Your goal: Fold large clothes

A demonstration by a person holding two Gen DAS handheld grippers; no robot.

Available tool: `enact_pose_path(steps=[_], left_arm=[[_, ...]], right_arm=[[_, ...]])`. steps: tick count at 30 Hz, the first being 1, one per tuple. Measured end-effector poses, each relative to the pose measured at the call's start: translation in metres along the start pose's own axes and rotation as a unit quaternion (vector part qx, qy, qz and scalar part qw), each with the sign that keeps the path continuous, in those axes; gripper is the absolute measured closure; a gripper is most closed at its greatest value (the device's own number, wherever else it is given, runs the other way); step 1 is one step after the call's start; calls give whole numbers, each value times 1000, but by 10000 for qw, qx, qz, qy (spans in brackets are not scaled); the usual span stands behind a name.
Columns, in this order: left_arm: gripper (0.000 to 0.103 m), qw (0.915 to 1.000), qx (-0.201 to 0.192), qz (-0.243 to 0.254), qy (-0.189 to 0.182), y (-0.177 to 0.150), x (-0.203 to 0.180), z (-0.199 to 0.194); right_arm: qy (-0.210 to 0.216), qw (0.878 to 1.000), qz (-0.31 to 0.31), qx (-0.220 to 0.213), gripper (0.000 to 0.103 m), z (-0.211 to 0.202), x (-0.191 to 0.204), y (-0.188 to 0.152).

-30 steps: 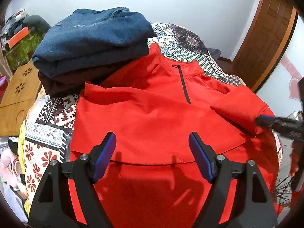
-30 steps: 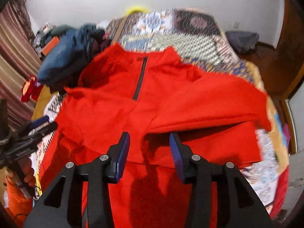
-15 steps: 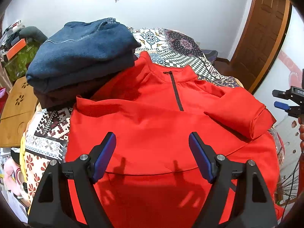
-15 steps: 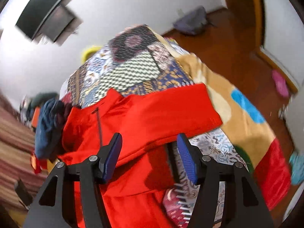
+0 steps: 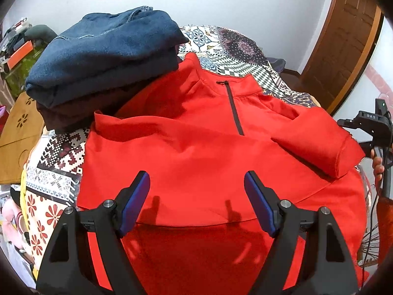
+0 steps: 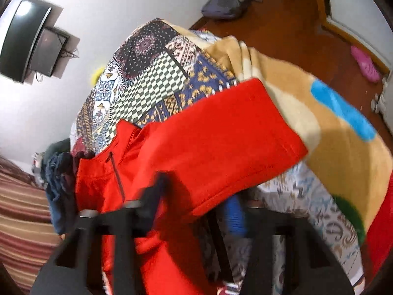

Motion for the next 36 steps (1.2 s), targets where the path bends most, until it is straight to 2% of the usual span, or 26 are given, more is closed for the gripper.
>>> enact_pose_path(steps=[5, 9, 12, 16, 19, 23, 27, 28, 31, 33, 35, 36], left_arm=[[24, 9999, -77, 47, 53, 0, 4, -4], [24, 9999, -160, 41, 45, 2, 7, -11], [24, 9996, -266, 4, 25, 6, 11, -18], [24, 9990, -427, -93, 37, 10, 21, -31], [24, 9984, -532, -162, 103, 11, 33, -42], [24, 9977, -592, -221, 249, 6, 51, -53], [24, 9973, -546, -310, 391, -4, 69, -59], [24, 9972, -514, -336, 430, -7, 74, -60], [24, 9969, -429, -393, 537, -17, 85, -63], [24, 9966, -368, -423, 598, -23, 90, -63], [24, 9966, -299, -442, 630, -28, 93, -62], [24, 9966, -261, -435, 644, -30, 93, -61]], right_arm=[[-186, 9924, -1026, -651, 96, -28, 39, 8], [148, 9790, -1832, -883, 98, -55, 99, 7], [471, 9677, -2303, -909, 98, -65, 144, -4], [851, 9504, -2903, -724, 98, -60, 202, -38], [1018, 9380, -3293, -380, 98, -39, 230, -75], [1034, 9214, -3729, 368, 98, 5, 244, -137], [747, 9022, -4069, 1217, 97, 54, 229, -197], [701, 8991, -4103, 1354, 97, 59, 226, -205], [621, 8850, -4099, 2121, 96, 74, 211, -239], [546, 8778, -4073, 2460, 88, 76, 203, -250], [593, 8742, -4079, 2567, 72, 68, 201, -256], [641, 8740, -4085, 2553, 69, 63, 200, -255]])
Point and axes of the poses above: each gripper's, at about its wrist camera, not at the fingertips, and z roughly the way its jaws point, x to its left, y to its top, the point moved 8 cm from there along z, roughly the way its jaws point, and after that the axes turned 7 degrees about -x, right-handed, at the moved point
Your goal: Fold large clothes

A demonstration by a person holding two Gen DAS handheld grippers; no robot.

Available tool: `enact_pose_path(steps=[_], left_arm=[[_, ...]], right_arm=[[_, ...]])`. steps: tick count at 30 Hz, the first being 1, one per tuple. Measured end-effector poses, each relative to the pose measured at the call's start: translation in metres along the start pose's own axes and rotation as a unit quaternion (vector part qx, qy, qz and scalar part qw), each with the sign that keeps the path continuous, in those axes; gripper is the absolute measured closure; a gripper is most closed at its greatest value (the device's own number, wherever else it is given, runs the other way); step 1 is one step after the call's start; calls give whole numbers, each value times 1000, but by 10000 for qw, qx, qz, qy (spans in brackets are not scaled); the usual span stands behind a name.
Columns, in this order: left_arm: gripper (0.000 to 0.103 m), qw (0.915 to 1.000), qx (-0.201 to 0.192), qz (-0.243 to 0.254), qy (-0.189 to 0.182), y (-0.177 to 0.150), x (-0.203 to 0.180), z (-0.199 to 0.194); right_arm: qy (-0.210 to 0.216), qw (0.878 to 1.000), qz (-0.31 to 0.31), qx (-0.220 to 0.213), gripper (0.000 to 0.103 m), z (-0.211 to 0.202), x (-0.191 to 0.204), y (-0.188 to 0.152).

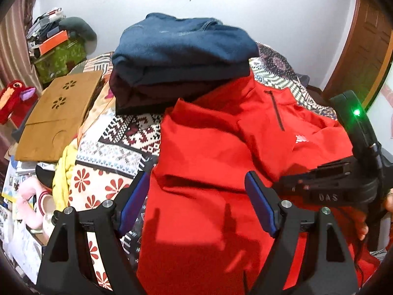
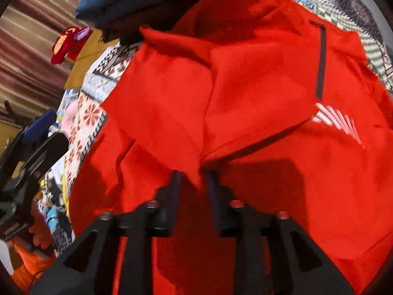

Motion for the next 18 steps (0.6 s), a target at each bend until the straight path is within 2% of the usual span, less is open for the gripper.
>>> enact_pose_path(steps=[2, 6, 8, 10, 14, 18], left_arm=[[24, 10000, 56, 27, 6, -1, -2, 4], [24, 9997, 109, 226, -77, 4, -21, 13], [24, 9991, 131, 375, -130, 7, -34, 18], [24, 9980, 169, 580, -203, 11, -51, 24], [23, 9929, 261, 1126, -264, 15, -87, 42], [23, 9846, 505, 1627, -392, 11, -123, 69]], right_arm=[[-25, 9999, -65, -131, 61, -16, -4, -2], [-245, 9974, -116, -674, 60, -64, -24, 2], [-460, 9940, -51, -993, 56, -90, -41, 6], [-847, 9867, 47, -1389, 51, -119, -66, 6], [-1585, 9691, 235, -1877, 46, -157, -108, 2], [-1929, 9564, 699, -2078, 46, -182, -153, -11]])
Point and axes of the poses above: each gripper's, at about its wrist camera, not at the fingertips, and z roughly the way its jaws point, x to its left, y to its top, the point moved 8 cm from there along z, roughly the way its jaws point, and after that the axes turned 7 degrees about -x, right-handed, at the moved point
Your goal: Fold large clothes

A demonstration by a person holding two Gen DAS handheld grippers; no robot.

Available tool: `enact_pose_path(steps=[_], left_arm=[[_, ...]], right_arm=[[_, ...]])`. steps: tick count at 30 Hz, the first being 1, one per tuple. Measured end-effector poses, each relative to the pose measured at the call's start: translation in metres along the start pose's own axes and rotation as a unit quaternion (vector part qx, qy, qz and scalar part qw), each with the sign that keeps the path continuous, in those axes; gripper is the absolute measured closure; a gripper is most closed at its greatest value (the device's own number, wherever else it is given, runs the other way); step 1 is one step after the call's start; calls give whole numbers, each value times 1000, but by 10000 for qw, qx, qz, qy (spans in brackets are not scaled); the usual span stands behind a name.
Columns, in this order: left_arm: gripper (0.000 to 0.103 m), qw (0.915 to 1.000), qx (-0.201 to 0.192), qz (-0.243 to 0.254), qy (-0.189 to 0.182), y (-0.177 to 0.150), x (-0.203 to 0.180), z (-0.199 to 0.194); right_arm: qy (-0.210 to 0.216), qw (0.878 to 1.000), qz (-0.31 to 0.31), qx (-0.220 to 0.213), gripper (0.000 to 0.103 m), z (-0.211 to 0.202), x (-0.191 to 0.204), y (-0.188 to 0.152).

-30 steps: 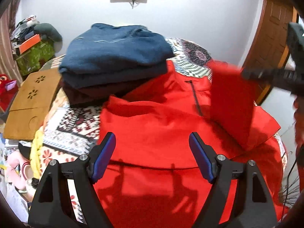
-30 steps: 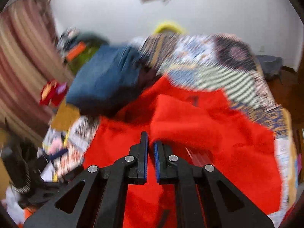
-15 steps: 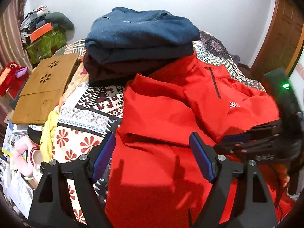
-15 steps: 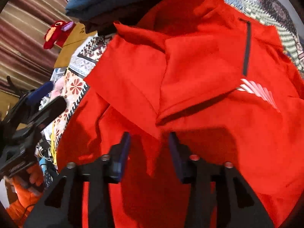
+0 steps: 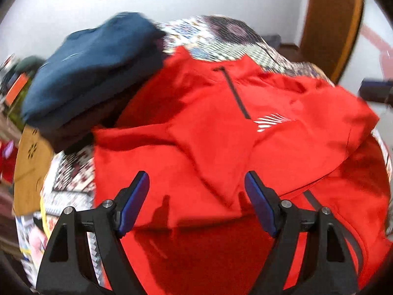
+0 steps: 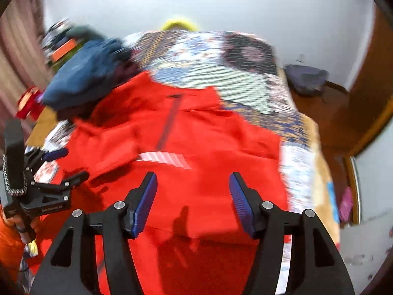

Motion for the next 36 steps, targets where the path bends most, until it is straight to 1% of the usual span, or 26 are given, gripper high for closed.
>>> enact_pose_path(steps=[3, 6, 7, 8, 9, 10, 11, 12, 13, 14, 15, 16, 17, 18, 21, 23, 25, 27, 29, 31, 33, 36], left_arm=[[24, 9992, 185, 363, 0, 4, -16, 23], [25, 9965, 460, 679, 151, 3, -27, 54], [30, 9959, 519, 720, 191, 3, -27, 61], [39, 9951, 601, 750, 236, 2, -28, 69], [44, 9944, 691, 752, 259, 1, -28, 77], [54, 9943, 714, 743, 260, 1, -27, 81], [63, 9947, 686, 712, 272, 3, -25, 83], [70, 9955, 639, 636, 293, 6, -21, 83], [85, 9963, 597, 547, 288, 9, -17, 81], [93, 9979, 505, 357, 208, 14, -11, 76], [94, 9992, 373, 134, 114, 20, -4, 68], [96, 9997, 235, -38, 97, 25, 3, 59], [97, 9997, 119, -168, 97, 29, 11, 51], [97, 9992, -81, -385, 88, 35, 24, 37], [97, 9952, -487, -851, -62, 42, 50, 3], [97, 9928, -650, -1004, -39, 40, 64, -13], [97, 9921, -695, -1046, 31, 32, 75, -22], [93, 9917, -592, -1127, 201, 17, 87, -19], [86, 9903, -268, -1337, 282, -7, 100, -6], [85, 9864, 16, -1582, 455, -29, 116, 6], [85, 9815, 221, -1760, 727, -53, 133, 15], [84, 9741, 329, -2149, 617, -80, 149, 17]], right_arm=[[-235, 9989, 416, 17, 46, -1, -37, -3], [-354, 9958, 845, 87, 46, 3, -63, -17], [-386, 9947, 949, 118, 46, 4, -68, -22], [-416, 9933, 1067, 155, 46, 7, -76, -26], [-436, 9922, 1155, 191, 46, 10, -82, -30], [-467, 9906, 1260, 260, 46, 16, -87, -35], [-475, 9896, 1320, 313, 46, 19, -91, -40], [-464, 9887, 1373, 386, 46, 24, -93, -44], [-432, 9881, 1406, 450, 46, 30, -94, -48], [-417, 9880, 1407, 486, 46, 30, -94, -52], [-428, 9883, 1375, 502, 46, 33, -93, -54], [-448, 9889, 1333, 479, 46, 32, -92, -56], [-484, 9897, 1270, 450, 46, 31, -90, -56], [-504, 9904, 1212, 430, 46, 30, -89, -56], [-324, 9927, 1082, 428, 46, 32, -80, -54], [-229, 9941, 960, 451, 46, 35, -71, -54], [-195, 9952, 838, 461, 46, 39, -63, -55], [-239, 9961, 727, 436, 46, 42, -58, -56], [-264, 9963, 700, 435, 46, 43, -57, -56], [-272, 9960, 732, 433, 46, 43, -59, -57], [-252, 9958, 763, 438, 45, 42, -60, -58], [-279, 9953, 811, 454, 45, 41, -59, -59]])
Point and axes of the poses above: each gripper's, at about its wrist camera, not at the fingertips, and z roughly the way its jaws point, x to its left, y to its top, the point moved 8 cm from there along z, roughly the way its jaws point, and after that the axes turned 7 degrees about -x, right-handed, at the moved point
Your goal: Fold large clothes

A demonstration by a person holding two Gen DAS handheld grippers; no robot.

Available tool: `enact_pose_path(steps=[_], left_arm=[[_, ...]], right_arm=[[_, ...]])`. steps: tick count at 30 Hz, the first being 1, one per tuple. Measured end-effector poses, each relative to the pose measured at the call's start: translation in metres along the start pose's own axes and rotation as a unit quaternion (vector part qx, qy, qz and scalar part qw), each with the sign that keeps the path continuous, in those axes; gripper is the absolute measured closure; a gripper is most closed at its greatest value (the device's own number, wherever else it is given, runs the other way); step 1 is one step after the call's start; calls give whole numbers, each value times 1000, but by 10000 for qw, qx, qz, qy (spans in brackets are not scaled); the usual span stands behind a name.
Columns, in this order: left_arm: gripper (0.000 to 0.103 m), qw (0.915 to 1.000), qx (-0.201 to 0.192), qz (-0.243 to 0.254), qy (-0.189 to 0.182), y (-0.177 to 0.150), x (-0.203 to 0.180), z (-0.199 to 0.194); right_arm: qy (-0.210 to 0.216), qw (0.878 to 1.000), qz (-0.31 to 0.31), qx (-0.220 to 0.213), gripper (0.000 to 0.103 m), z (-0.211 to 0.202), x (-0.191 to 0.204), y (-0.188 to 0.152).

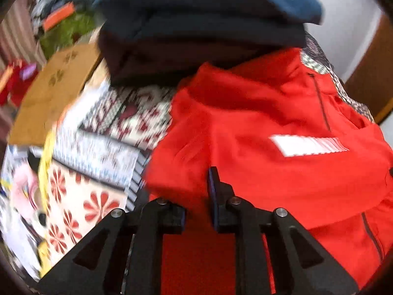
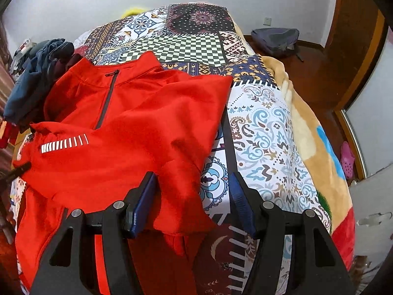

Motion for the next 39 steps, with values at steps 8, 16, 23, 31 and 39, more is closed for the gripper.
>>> enact_pose_path(steps=[8, 16, 23, 31, 39], left_arm=[[87, 9999, -53, 122, 101, -17, 18, -12], [57, 9966, -65, 425, 701, -15, 21, -18], [54, 9962, -448, 602, 445, 17, 2, -49], [49, 9905, -876, 963, -445, 71, -80, -72], [49, 9746, -1160, 1682, -914, 131, -177, -65]], right_arm=[[-21, 9998, 222, -5, 44, -13, -2, 9], [-45, 9994, 315, 121, 40, -6, -12, -1], [23, 9996, 277, -103, 40, -23, -9, 25], [241, 9981, 85, -552, 40, -41, 7, 69], [590, 9945, -160, -855, 40, -36, 35, 122]])
Point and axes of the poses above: each gripper's, at about its wrist camera, not at the fingertips, and z roughly the way its jaws point, x to its left, y to its top, the point moved 8 cm from there along z, roughly the way its jaws point, and after that the axes turned 7 degrees about -x, right-handed, at the moved point
